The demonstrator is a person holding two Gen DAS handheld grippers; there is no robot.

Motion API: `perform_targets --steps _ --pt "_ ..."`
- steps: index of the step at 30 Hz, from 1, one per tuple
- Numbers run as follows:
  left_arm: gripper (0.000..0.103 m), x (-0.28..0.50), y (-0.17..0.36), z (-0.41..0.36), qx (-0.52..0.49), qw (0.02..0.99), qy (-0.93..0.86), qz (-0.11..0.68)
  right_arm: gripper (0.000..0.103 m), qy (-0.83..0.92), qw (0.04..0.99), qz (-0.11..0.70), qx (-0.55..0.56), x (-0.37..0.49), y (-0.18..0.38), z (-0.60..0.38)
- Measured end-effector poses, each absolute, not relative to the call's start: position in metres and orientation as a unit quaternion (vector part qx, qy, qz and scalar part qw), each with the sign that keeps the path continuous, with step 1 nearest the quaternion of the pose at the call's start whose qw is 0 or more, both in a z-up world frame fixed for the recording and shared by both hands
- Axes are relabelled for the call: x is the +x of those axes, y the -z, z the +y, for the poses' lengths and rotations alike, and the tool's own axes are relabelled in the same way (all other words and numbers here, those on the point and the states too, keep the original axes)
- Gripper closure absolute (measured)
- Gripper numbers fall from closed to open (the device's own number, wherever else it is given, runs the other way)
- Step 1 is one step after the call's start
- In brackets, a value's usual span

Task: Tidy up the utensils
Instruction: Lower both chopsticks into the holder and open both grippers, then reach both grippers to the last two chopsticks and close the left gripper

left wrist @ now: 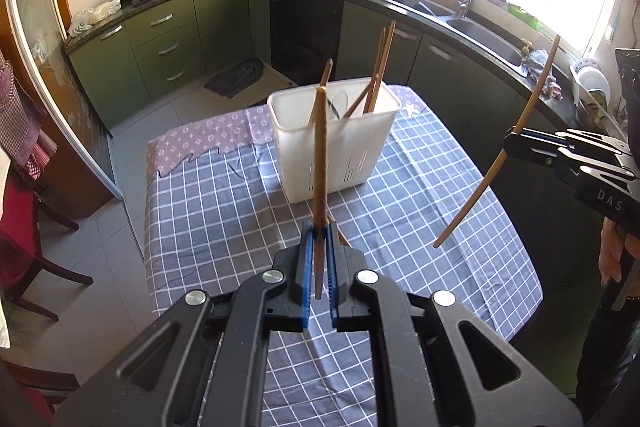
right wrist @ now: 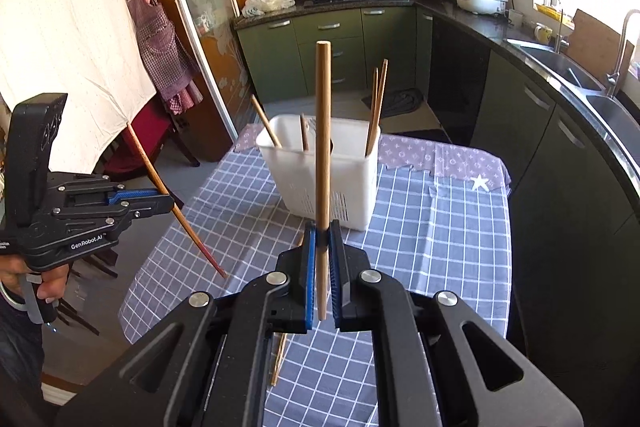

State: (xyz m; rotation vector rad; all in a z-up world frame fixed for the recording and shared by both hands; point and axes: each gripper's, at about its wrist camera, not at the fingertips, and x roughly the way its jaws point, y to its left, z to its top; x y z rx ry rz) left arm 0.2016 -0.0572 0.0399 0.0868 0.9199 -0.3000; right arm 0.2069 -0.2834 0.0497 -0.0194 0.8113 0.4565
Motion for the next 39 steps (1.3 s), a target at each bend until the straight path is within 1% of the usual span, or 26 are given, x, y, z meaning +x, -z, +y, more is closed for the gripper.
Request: perform_targets --steps 5,8,11,14,17,24,30,34,36,37,39 --pt "0.096 0.213 -0.094 -0.054 0.028 0.911 0.139 0.388 0.096 -0.227 0.908 0.350 0.034 0.228 -0.101 -0.294" --pt "0.097 0.223 -0.123 -0.052 0.016 0.925 0.137 0.353 0.096 -0.219 0.919 0.324 0.051 0.246 -0.123 -0.296" --pt "0.097 0.238 -0.142 -0.053 0.003 0.938 0.133 0.321 0.096 -0.206 0.928 0.305 0.059 0.267 -0.133 -0.294" --pt "0.097 0.255 -0.148 -0.056 0.001 0.947 0.118 0.298 0.096 -0.198 0.931 0.300 0.066 0.290 -0.129 -0.290" --pt "0.097 0.277 -0.137 -0.062 0.001 0.947 0.107 0.302 0.096 -0.191 0.930 0.307 0.072 0.311 -0.117 -0.287" --pt "0.096 0.321 -0.078 -0.072 0.004 0.925 0.102 0.367 0.096 -0.186 0.922 0.335 0.059 0.343 -0.074 -0.275" --pt "0.096 0.330 -0.039 -0.074 0.009 0.900 0.102 0.424 0.095 -0.189 0.910 0.367 0.039 0.353 -0.040 -0.261" --pt "0.096 0.328 -0.030 -0.072 0.009 0.892 0.103 0.440 0.094 -0.191 0.907 0.374 0.034 0.354 -0.033 -0.256" --pt "0.090 0.325 -0.033 -0.070 0.004 0.893 0.104 0.439 0.093 -0.191 0.908 0.370 0.034 0.348 -0.035 -0.258" --pt "0.085 0.323 -0.036 -0.069 0.002 0.894 0.105 0.436 0.092 -0.192 0.909 0.368 0.034 0.346 -0.038 -0.258" --pt "0.084 0.316 -0.045 -0.065 -0.003 0.898 0.103 0.427 0.092 -0.193 0.912 0.360 0.034 0.337 -0.047 -0.261"
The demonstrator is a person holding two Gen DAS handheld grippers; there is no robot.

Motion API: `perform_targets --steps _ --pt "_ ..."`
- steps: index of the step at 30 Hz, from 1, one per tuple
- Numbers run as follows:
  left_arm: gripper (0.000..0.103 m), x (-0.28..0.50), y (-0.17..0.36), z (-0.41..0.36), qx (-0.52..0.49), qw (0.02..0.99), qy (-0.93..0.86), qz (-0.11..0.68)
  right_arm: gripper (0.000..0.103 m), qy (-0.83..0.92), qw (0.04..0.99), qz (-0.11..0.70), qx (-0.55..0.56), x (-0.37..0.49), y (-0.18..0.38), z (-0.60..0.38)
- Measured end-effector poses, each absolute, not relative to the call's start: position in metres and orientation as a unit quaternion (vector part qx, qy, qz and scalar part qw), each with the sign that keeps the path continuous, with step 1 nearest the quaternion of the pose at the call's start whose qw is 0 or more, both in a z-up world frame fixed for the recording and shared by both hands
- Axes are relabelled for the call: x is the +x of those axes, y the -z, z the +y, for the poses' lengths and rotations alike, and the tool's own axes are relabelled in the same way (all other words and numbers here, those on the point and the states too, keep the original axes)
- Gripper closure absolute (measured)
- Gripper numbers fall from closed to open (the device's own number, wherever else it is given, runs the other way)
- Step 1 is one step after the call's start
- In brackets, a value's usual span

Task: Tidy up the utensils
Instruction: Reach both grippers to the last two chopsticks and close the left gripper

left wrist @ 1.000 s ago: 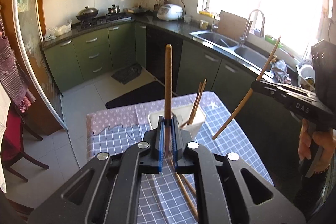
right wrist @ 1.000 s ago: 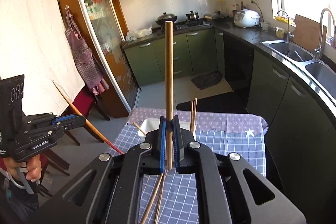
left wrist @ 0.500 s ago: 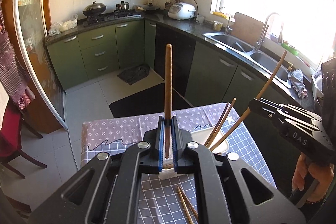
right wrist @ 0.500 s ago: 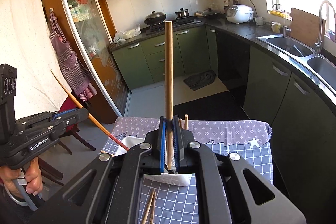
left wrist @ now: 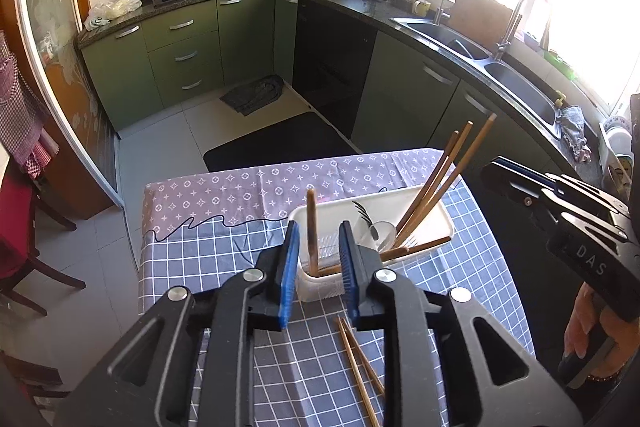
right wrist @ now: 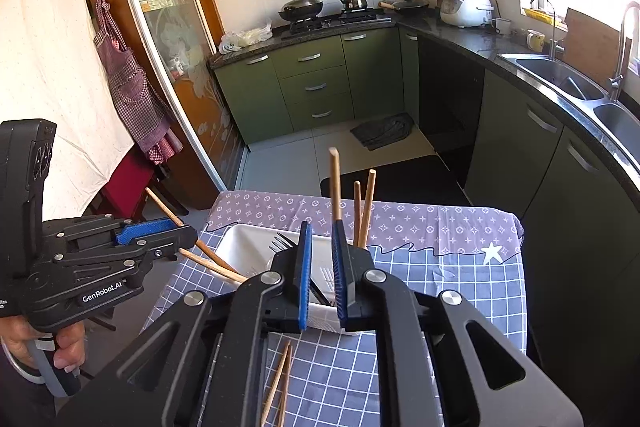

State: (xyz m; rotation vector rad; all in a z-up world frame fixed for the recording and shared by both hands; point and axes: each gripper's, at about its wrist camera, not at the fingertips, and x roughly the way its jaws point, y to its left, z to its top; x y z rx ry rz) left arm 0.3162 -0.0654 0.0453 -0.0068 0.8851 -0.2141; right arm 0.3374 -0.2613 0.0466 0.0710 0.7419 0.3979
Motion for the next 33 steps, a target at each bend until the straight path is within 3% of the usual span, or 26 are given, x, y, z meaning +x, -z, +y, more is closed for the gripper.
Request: perform_targets --steps 7,9,22,33 --pt "0.082 0.271 -0.082 -0.046 -0.021 0.910 0.108 0.401 0.085 -0.198 0.924 0.324 0.043 0.286 -0.078 -0.287" --pt "0.080 0.259 -0.077 -0.040 -0.022 0.903 0.106 0.415 0.079 -0.187 0.925 0.328 0.032 0.271 -0.075 -0.295" --pt "0.080 0.242 0.090 -0.081 -0.017 0.775 0.111 0.622 0.077 -0.148 0.860 0.488 -0.031 0.245 0.073 -0.313" --pt "0.086 0.270 0.149 -0.108 -0.018 0.743 0.063 0.666 0.077 -0.158 0.840 0.518 -0.030 0.252 0.106 -0.313"
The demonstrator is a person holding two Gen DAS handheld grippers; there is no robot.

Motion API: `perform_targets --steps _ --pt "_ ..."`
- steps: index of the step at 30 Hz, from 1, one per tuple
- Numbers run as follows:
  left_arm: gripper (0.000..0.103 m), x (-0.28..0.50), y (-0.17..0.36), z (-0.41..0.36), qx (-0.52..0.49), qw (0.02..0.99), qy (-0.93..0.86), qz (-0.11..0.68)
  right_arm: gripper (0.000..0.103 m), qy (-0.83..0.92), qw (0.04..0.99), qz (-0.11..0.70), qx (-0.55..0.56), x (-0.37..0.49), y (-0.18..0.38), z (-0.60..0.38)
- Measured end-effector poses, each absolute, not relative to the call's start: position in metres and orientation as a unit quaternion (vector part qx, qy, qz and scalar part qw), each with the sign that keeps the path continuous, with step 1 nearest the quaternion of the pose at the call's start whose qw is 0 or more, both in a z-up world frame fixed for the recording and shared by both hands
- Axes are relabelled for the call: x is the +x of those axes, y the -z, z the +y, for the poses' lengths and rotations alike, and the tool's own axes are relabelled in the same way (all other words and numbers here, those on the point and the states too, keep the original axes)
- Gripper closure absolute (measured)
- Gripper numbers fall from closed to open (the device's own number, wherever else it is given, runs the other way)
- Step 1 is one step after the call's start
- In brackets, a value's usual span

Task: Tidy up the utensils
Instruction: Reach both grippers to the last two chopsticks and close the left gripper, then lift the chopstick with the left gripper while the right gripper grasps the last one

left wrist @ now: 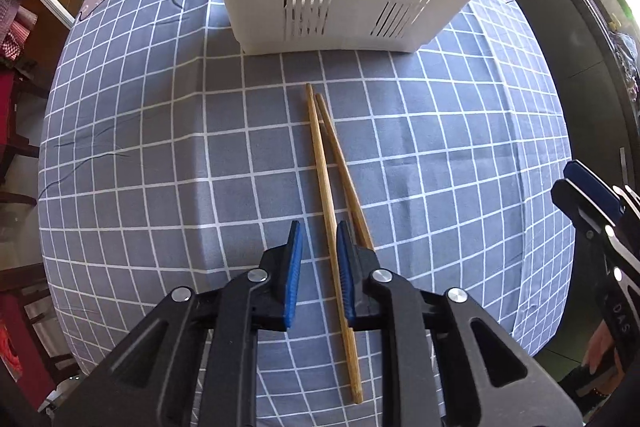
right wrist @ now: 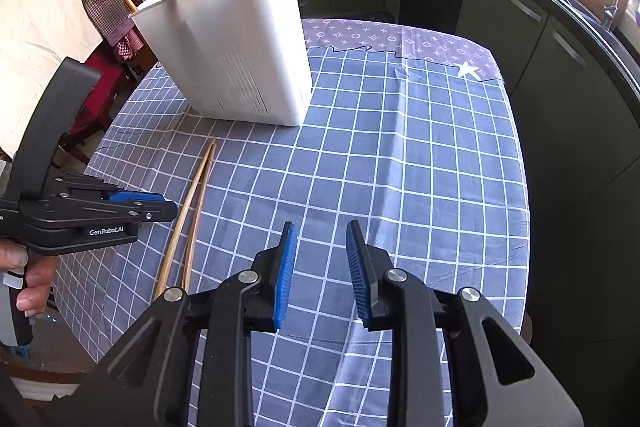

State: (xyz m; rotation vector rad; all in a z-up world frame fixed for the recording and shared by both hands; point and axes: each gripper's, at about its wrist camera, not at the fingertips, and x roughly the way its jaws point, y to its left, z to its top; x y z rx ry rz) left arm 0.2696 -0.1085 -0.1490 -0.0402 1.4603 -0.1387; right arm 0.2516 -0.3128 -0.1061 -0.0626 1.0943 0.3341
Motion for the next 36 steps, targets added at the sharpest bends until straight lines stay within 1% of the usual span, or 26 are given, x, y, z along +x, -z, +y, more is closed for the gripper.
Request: perform_targets --steps 12,15,22,28,36 --pt "0.088 0.278 0.166 -0.140 0.010 0.736 0.047 0.675 0.077 -0.159 0.837 0.524 -0.027 0.253 0.109 -0.316" --pt "0.094 0.279 0.165 -0.141 0.024 0.738 0.048 0.673 0.077 -0.160 0.836 0.525 -0.028 0.252 0.110 -0.315" --pt "0.097 0.282 0.159 -0.122 -0.002 0.743 0.058 0.667 0.077 -0.159 0.835 0.526 -0.034 0.250 0.109 -0.310" --pt "0.097 0.273 0.116 -0.103 -0.013 0.775 0.076 0.628 0.077 -0.162 0.831 0.531 -0.039 0.249 0.108 -0.303" --pt "0.097 0.236 0.057 -0.077 -0.008 0.832 0.100 0.546 0.077 -0.173 0.810 0.558 -0.059 0.252 0.124 -0.270"
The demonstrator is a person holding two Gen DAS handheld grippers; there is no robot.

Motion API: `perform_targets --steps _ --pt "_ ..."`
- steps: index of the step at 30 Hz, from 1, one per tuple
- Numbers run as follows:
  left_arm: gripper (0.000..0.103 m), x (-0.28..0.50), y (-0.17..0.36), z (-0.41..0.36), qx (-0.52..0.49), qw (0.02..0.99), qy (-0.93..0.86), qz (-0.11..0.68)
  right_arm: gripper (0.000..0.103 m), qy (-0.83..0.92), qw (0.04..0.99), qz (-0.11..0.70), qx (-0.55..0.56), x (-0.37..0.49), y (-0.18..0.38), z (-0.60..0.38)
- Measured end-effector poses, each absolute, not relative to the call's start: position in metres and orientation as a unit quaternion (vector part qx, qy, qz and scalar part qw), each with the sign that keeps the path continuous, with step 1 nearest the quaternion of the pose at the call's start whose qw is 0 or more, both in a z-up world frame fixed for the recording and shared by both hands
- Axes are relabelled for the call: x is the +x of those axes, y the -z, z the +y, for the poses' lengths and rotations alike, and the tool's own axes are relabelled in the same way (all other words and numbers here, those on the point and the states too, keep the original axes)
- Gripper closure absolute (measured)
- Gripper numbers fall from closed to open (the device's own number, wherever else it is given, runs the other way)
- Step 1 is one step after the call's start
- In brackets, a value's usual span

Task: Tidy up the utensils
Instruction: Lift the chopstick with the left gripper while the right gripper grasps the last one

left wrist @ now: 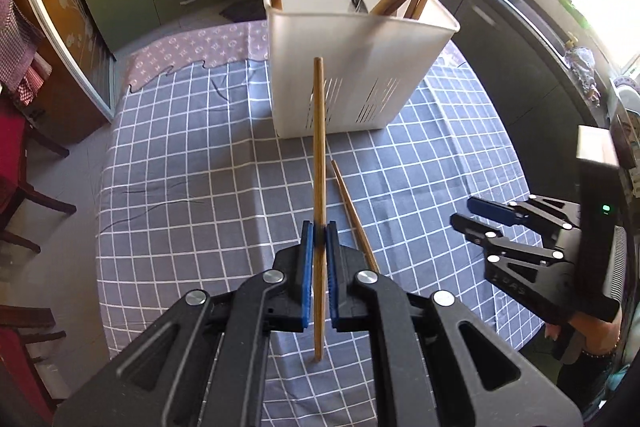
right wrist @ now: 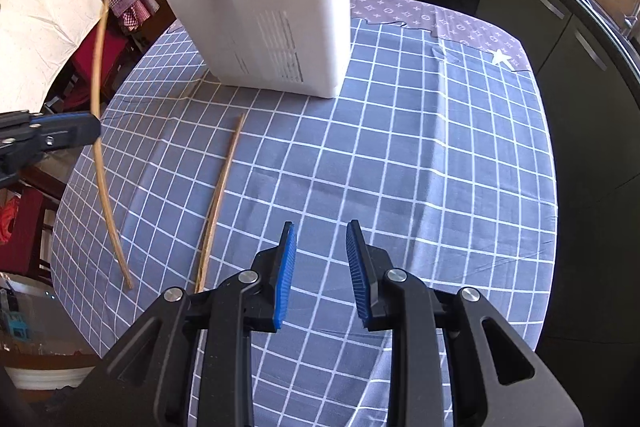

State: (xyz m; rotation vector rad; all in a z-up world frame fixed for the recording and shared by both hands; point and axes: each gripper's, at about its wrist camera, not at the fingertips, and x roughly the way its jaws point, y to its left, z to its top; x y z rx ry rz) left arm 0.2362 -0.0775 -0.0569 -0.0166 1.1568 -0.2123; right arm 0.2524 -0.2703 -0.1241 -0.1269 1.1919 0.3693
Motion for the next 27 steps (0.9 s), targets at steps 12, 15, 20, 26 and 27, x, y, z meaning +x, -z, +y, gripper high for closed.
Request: perform_targets --steps 12,15,20,26,27 --pt "0.097 0.190 0.037 -0.059 0.011 0.866 0.120 0.485 0.081 -0.211 0.768 0.600 -0.075 0.264 0.154 -0.193" --pt "0.097 0.186 0.035 -0.058 0.015 0.870 0.123 0.478 0.081 -0.207 0.762 0.608 -0.079 0.270 0.157 -0.180" --pt "0.097 0.182 0.034 -0.055 0.018 0.871 0.129 0.474 0.085 -0.196 0.752 0.623 -0.086 0.277 0.164 -0.168" --pt "0.097 0.180 0.033 -0.055 0.020 0.871 0.135 0.472 0.092 -0.177 0.748 0.629 -0.118 0.278 0.170 -0.154" --pt "0.097 0.180 0.034 -0.055 0.021 0.871 0.135 0.472 0.093 -0.173 0.750 0.626 -0.125 0.277 0.171 -0.152"
